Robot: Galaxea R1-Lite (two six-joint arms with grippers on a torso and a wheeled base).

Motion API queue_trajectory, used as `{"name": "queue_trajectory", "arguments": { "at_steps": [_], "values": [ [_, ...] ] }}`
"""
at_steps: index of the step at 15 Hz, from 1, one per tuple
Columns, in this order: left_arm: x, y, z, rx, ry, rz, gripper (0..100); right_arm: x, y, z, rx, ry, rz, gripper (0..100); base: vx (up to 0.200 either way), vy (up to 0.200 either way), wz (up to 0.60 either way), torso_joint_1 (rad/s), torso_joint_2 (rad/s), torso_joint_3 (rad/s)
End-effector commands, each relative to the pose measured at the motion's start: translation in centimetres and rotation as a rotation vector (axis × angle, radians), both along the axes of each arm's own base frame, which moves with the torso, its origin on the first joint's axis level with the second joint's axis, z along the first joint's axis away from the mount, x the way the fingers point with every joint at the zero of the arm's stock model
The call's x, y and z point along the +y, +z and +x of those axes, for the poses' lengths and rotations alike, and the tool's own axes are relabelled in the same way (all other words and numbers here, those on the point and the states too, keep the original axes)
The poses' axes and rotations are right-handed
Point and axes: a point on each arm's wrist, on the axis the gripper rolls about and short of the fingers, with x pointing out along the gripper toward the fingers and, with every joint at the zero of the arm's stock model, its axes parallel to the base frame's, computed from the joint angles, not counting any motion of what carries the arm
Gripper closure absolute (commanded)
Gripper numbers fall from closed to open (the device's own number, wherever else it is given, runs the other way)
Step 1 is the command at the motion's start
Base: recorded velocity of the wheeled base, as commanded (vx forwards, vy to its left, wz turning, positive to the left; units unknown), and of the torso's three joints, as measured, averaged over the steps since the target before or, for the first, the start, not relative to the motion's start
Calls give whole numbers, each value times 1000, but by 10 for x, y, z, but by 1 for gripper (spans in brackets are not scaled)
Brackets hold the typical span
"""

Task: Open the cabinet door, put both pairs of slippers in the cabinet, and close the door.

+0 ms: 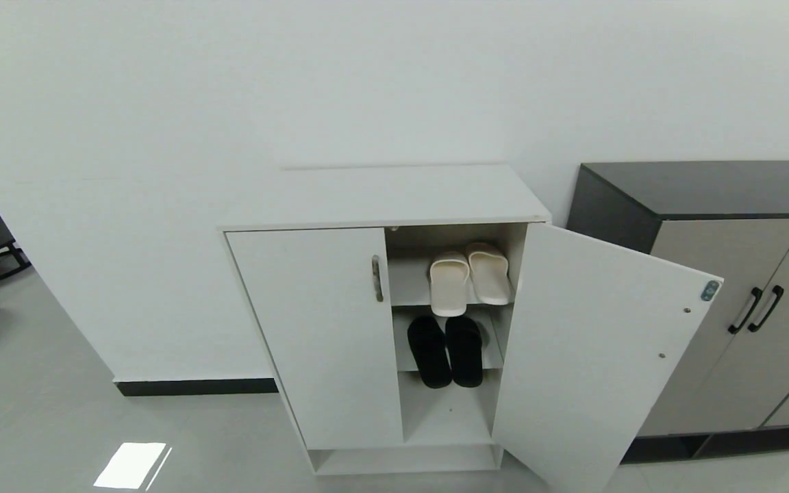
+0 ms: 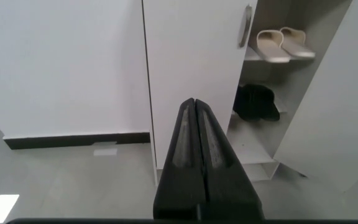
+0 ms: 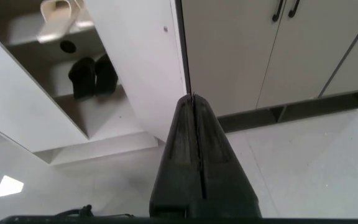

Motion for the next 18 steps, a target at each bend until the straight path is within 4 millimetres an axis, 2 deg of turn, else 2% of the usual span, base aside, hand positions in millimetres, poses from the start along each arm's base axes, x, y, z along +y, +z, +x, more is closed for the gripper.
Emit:
{"name": "queue_trajectory", "arguments": {
  "at_steps": [1, 13, 18],
  "values": [
    [0, 0, 0, 1, 0, 0, 100, 0, 0, 1, 17, -2, 8, 100, 0, 0, 0, 232, -500, -286],
    [0, 0, 0, 1, -8, 3, 100, 1, 0, 6, 62, 0, 6, 100, 0, 0, 0, 258, -563, -303],
    [0, 0, 0, 1, -8, -3, 100, 1, 0, 8, 90, 17, -4, 100, 0, 0, 0, 200, -422, -224]
  ]
}}
